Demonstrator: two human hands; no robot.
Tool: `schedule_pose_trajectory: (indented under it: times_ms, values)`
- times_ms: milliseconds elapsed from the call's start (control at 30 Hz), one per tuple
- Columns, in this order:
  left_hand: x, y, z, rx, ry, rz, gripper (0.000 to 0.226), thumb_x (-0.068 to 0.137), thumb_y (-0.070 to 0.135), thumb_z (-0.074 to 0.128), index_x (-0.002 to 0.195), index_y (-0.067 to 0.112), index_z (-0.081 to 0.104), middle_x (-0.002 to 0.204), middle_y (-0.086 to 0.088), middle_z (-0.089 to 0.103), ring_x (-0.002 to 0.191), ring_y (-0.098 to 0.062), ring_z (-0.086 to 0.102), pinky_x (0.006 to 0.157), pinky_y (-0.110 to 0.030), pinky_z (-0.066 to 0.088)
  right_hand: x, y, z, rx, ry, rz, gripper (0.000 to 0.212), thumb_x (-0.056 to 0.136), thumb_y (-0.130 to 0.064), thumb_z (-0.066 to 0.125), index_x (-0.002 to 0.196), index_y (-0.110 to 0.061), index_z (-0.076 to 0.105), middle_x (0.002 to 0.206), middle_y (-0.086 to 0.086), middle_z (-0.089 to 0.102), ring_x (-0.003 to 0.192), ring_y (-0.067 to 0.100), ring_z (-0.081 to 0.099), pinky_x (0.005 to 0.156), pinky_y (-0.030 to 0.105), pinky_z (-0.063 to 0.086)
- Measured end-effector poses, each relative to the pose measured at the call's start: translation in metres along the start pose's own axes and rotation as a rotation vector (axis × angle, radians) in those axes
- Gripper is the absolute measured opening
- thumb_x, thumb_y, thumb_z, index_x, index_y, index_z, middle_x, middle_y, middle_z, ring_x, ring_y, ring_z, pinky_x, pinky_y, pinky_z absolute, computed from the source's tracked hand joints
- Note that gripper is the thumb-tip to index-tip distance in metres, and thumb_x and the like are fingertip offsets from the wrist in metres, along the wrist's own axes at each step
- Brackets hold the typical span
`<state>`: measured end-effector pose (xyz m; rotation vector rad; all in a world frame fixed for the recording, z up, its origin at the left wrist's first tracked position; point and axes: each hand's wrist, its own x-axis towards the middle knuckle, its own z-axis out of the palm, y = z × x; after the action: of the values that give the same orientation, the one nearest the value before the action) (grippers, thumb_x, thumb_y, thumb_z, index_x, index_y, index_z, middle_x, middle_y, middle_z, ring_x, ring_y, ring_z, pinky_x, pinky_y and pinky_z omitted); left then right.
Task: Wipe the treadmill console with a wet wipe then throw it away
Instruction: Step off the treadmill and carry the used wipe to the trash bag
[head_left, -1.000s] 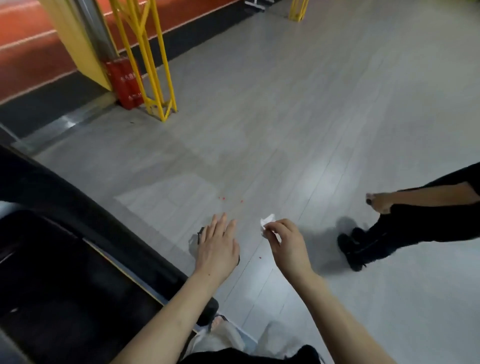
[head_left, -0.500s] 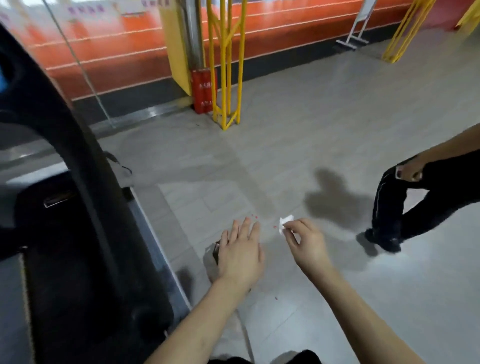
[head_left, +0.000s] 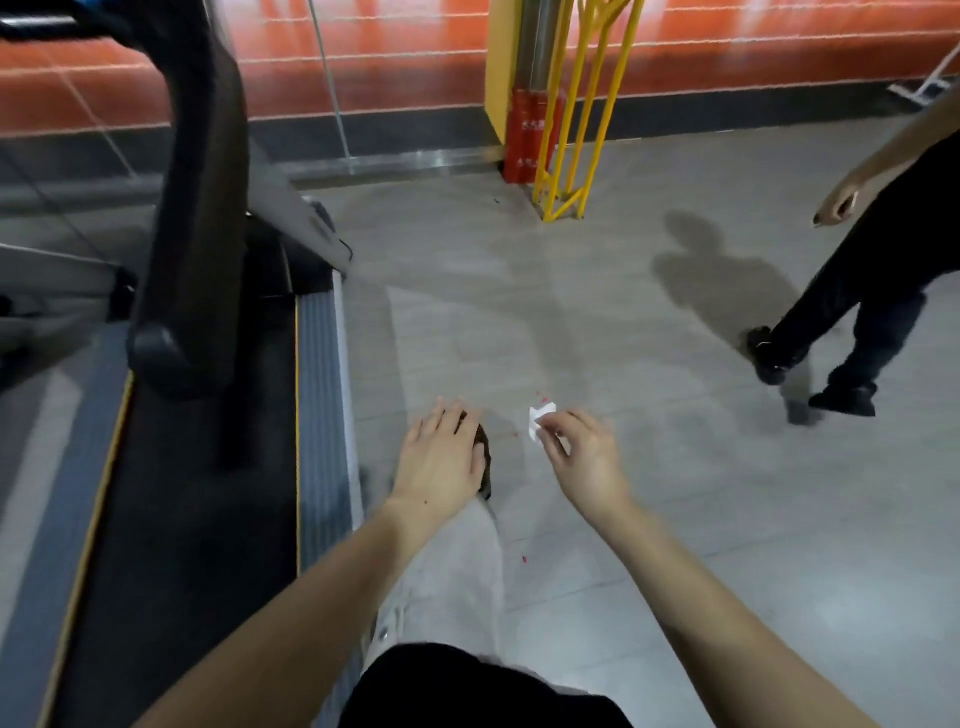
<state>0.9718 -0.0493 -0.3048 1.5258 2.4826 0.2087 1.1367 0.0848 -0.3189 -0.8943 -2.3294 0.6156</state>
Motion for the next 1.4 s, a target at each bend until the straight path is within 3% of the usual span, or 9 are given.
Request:
schedule_pose_trajectory:
  times_ms: [267, 400, 500, 633, 800, 933, 1133, 1267, 1400]
  values:
    - [-0.010, -0.007, 0.019, 0.015, 0.012, -0.104, 0.056, 0.104, 0.033, 0.044, 0.157, 0.016, 0.041, 0.162, -0.008, 0.043, 0.152, -0.030, 0.035, 0.123, -0.044, 0.027, -0.002, 0.013, 0.031, 0.052, -0.161, -0.041, 0.012, 0.089, -0.001, 0.074, 0.093, -0.012, 0.074, 0.090, 0.001, 0.065, 0.082, 0.021, 0.062, 0.082, 0.008, 0.036]
    - [0.006, -0.031, 0.038, 0.023, -0.041, -0.134, 0.056, 0.103, 0.033, 0.045, 0.156, 0.016, 0.041, 0.164, -0.007, 0.040, 0.152, -0.029, 0.035, 0.119, -0.045, 0.034, 0.010, 0.023, 0.067, 0.071, -0.229, -0.024, 0.013, 0.087, 0.000, 0.074, 0.093, -0.012, 0.075, 0.091, 0.002, 0.066, 0.082, 0.023, 0.064, 0.083, 0.026, 0.050]
    - [0.022, -0.053, 0.061, 0.003, -0.123, -0.176, 0.057, 0.106, 0.036, 0.035, 0.161, 0.019, 0.030, 0.168, -0.005, 0.033, 0.157, -0.025, 0.026, 0.124, -0.044, 0.029, 0.021, 0.035, 0.101, 0.082, -0.308, 0.027, 0.012, 0.090, -0.006, 0.071, 0.097, -0.014, 0.076, 0.094, 0.001, 0.066, 0.083, 0.022, 0.065, 0.082, 0.038, 0.056]
    - [0.043, -0.079, 0.103, -0.017, -0.190, -0.218, 0.058, 0.106, 0.036, 0.033, 0.161, 0.020, 0.028, 0.168, -0.004, 0.031, 0.157, -0.024, 0.024, 0.126, -0.045, 0.025, 0.032, 0.063, 0.153, 0.089, -0.423, 0.084, 0.013, 0.092, -0.009, 0.068, 0.101, -0.014, 0.076, 0.097, 0.004, 0.066, 0.085, 0.025, 0.065, 0.083, 0.042, 0.056]
    - [0.065, -0.105, 0.173, -0.072, -0.234, -0.309, 0.056, 0.108, 0.034, 0.033, 0.162, 0.021, 0.029, 0.169, -0.003, 0.030, 0.158, -0.023, 0.021, 0.128, -0.043, 0.020, 0.036, 0.105, 0.221, 0.086, -0.550, 0.119, 0.015, 0.092, -0.006, 0.067, 0.102, -0.012, 0.076, 0.096, 0.005, 0.065, 0.086, 0.022, 0.063, 0.076, 0.030, 0.054]
    - [0.091, -0.123, 0.249, -0.092, -0.288, -0.363, 0.058, 0.107, 0.034, 0.036, 0.163, 0.021, 0.026, 0.171, -0.002, 0.026, 0.159, -0.023, 0.019, 0.128, -0.045, 0.021, 0.030, 0.158, 0.291, 0.070, -0.666, 0.157, 0.013, 0.092, -0.011, 0.064, 0.099, -0.015, 0.074, 0.092, 0.005, 0.064, 0.088, 0.027, 0.062, 0.079, 0.038, 0.050]
    - [0.123, -0.136, 0.378, -0.111, -0.380, -0.389, 0.057, 0.107, 0.031, 0.036, 0.162, 0.020, 0.026, 0.171, -0.003, 0.024, 0.159, -0.025, 0.017, 0.127, -0.046, 0.022, 0.019, 0.238, 0.397, 0.024, -0.779, 0.157, 0.016, 0.100, -0.019, 0.058, 0.102, -0.014, 0.073, 0.096, 0.003, 0.061, 0.089, 0.024, 0.059, 0.074, 0.034, 0.046]
    - [0.144, -0.156, 0.446, -0.088, -0.360, -0.384, 0.051, 0.106, 0.030, 0.038, 0.156, 0.019, 0.033, 0.165, -0.004, 0.034, 0.155, -0.025, 0.026, 0.123, -0.045, 0.028, 0.016, 0.285, 0.468, -0.050, -0.819, 0.151, 0.024, 0.103, -0.022, 0.053, 0.104, -0.010, 0.074, 0.101, 0.012, 0.063, 0.092, 0.032, 0.061, 0.075, 0.037, 0.049]
    - [0.171, -0.184, 0.494, -0.075, -0.297, -0.384, 0.051, 0.107, 0.032, 0.037, 0.157, 0.020, 0.033, 0.163, -0.003, 0.036, 0.152, -0.024, 0.029, 0.121, -0.045, 0.029, 0.018, 0.319, 0.531, -0.104, -0.858, 0.167, 0.020, 0.102, -0.019, 0.053, 0.104, -0.012, 0.072, 0.102, 0.010, 0.060, 0.091, 0.033, 0.061, 0.071, 0.035, 0.047]
